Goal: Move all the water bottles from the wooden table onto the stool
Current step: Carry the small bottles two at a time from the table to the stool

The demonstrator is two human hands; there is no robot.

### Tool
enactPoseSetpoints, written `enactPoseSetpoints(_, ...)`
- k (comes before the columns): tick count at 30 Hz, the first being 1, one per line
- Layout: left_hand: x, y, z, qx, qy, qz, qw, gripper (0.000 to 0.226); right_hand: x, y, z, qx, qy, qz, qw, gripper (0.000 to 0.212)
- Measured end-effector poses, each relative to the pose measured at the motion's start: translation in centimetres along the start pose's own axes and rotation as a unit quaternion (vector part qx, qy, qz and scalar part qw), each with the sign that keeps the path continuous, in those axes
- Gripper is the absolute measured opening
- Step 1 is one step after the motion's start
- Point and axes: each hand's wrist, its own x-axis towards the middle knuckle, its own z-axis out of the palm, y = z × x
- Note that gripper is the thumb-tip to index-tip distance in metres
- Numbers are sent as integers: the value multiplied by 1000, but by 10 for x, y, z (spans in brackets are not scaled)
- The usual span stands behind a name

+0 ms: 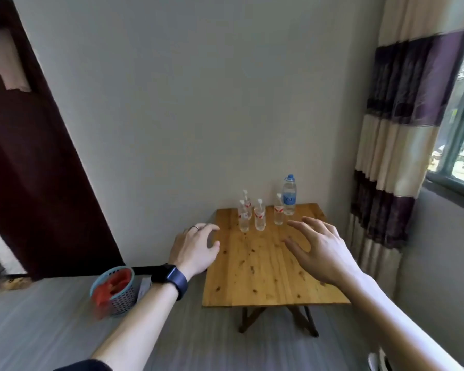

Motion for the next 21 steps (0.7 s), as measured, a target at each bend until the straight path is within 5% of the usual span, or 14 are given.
enactPoseSetpoints(11,177,-63,86,-22,-38,-54,998,36,199,36,99,6,-75,-19,997,56)
enactPoseSetpoints(21,339,-110,169,-116,-97,-65,986,37,320,66,171,13,-102,56,993,57)
